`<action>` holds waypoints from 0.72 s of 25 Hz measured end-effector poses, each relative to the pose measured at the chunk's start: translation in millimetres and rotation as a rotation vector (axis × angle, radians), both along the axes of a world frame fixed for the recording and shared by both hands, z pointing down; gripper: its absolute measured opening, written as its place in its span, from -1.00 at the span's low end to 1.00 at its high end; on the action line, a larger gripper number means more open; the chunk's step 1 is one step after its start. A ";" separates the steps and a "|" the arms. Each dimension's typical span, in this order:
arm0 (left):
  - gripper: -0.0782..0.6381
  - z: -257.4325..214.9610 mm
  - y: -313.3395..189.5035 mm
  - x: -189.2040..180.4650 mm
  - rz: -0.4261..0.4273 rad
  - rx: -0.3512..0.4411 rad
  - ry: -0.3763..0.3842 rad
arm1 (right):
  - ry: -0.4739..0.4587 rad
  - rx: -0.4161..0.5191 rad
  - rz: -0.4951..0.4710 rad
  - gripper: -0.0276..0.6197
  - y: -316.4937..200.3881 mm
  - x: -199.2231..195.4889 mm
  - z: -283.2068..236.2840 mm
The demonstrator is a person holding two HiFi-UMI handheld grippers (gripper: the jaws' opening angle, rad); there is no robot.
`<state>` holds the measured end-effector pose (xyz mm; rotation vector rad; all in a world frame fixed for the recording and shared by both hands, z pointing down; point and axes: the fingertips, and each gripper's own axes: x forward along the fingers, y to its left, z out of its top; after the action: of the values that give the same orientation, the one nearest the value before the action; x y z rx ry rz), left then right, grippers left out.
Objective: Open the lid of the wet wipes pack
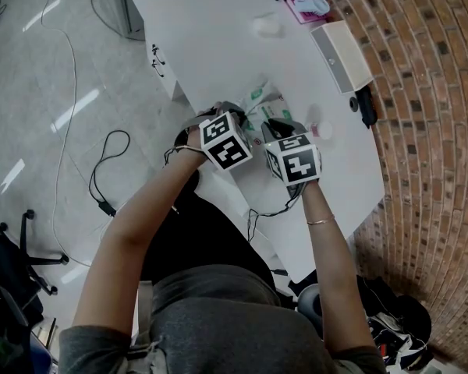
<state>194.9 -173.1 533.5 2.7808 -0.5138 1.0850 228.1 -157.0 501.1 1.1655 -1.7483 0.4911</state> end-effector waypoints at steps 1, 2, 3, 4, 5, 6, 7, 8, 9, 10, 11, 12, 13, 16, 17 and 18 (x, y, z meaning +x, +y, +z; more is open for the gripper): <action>-0.64 -0.1 -0.1 0.0 0.000 0.001 0.000 | -0.005 -0.002 0.002 -0.77 0.1 0.0 0.0; -0.64 -0.1 -0.3 0.0 0.001 0.001 0.000 | -0.014 -0.006 0.006 -0.77 0.2 0.1 -0.1; -0.64 0.1 -0.4 -0.1 0.001 0.002 0.000 | -0.026 -0.012 0.011 -0.77 0.2 0.1 -0.2; -0.64 0.3 -0.4 -0.2 0.001 0.002 -0.001 | -0.041 -0.017 0.018 -0.77 0.1 0.3 -0.6; -0.64 0.6 -0.2 -0.3 0.002 0.002 -0.001 | -0.056 -0.021 0.024 -0.78 0.0 0.8 -1.5; -0.64 1.0 0.0 -0.3 0.002 0.002 -0.003 | -0.066 -0.021 0.030 -0.78 -0.4 2.1 -3.3; -0.64 1.3 0.2 -0.2 0.003 0.001 -0.004 | -0.069 -0.013 0.034 -0.79 -1.3 4.5 -6.7; -0.64 1.4 0.3 -0.1 0.004 0.001 -0.004 | -0.066 0.000 0.035 -0.81 -2.9 7.8 -11.2; -0.64 1.3 0.1 0.0 0.005 0.000 -0.004 | -0.060 0.015 0.037 -0.82 -4.9 11.6 -16.2; -0.64 1.2 -0.1 -0.3 0.006 0.001 -0.004 | -0.055 0.028 0.038 -0.83 -7.0 15.6 -20.7; -0.64 1.2 -0.3 -0.6 0.006 0.001 -0.004 | -0.051 0.039 0.041 -0.84 -8.8 19.4 -24.1; -0.64 1.2 -0.3 -0.8 0.005 0.002 -0.003 | -0.048 0.046 0.041 -0.85 -10.0 22.5 -26.3; -0.64 1.3 -0.1 -0.9 0.004 0.002 -0.003 | -0.044 0.051 0.037 -0.85 -10.8 24.6 -27.5; -0.64 0.9 0.3 -0.1 0.002 0.005 -0.002 | -0.021 0.061 0.017 -0.86 -12.5 27.1 -28.1; -0.64 0.7 0.2 -0.1 0.001 0.006 -0.001 | -0.015 0.064 0.016 -0.86 -13.3 27.5 -28.3; -0.64 0.5 0.1 -0.2 0.000 0.006 -0.001 | -0.008 0.067 0.018 -0.86 -14.2 28.3 -28.6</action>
<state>194.7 -173.0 534.0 2.7857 -0.5178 1.0868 256.4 -171.2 472.4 1.2289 -1.7742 0.4507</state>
